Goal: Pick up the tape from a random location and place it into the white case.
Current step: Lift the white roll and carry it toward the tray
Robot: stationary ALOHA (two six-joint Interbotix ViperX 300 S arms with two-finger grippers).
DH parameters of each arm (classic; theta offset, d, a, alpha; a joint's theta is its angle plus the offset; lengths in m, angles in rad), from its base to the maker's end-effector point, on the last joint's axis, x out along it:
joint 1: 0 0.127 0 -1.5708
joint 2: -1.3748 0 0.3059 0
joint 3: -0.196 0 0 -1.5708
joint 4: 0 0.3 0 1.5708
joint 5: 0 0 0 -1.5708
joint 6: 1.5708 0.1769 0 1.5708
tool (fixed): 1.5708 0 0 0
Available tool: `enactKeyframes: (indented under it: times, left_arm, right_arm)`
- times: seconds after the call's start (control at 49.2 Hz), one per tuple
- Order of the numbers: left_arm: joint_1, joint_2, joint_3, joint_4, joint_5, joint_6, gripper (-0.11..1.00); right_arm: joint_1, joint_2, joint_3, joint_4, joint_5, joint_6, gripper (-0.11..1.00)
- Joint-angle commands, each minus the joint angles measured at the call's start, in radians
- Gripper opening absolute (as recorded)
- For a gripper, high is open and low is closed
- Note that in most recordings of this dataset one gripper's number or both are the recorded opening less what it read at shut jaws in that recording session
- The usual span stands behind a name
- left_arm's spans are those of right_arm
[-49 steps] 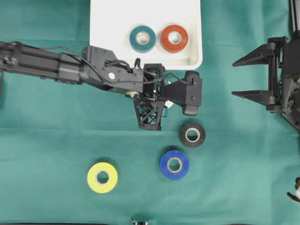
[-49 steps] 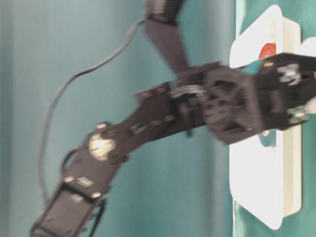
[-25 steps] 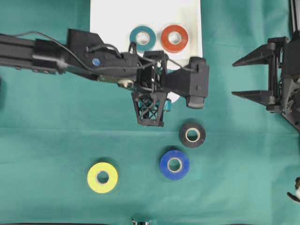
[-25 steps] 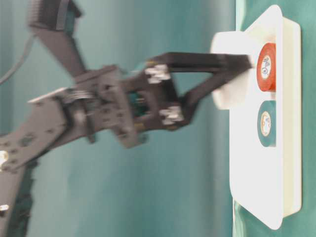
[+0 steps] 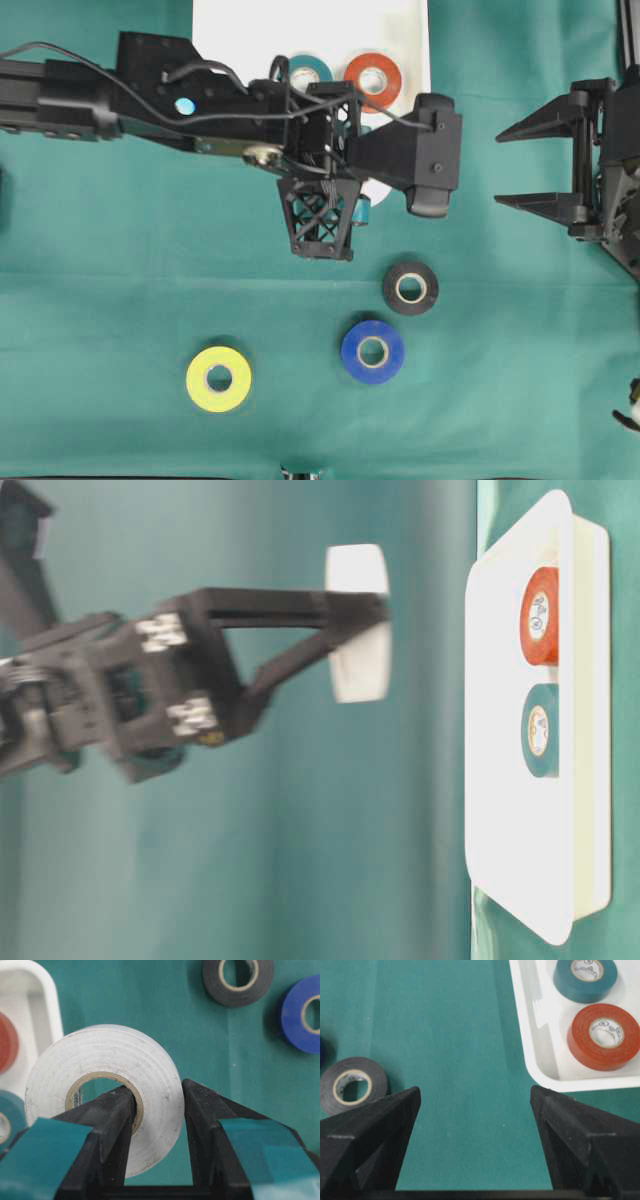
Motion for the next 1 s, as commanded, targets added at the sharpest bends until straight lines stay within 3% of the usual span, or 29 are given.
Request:
enactKeyframes:
  times: [0.0,0.976]
  left_arm:
    - [0.005,-0.066,-0.040,0.005,0.009,0.002,0.25]
    - [0.017,-0.126,-0.041,0.006,0.032,0.002,0.25]
  right_arm:
    - [-0.002,0.006,-0.012,-0.003,-0.005,-0.002,0.84]
    - [-0.002,0.006,-0.015,-0.002,-0.005,-0.002,0.84]
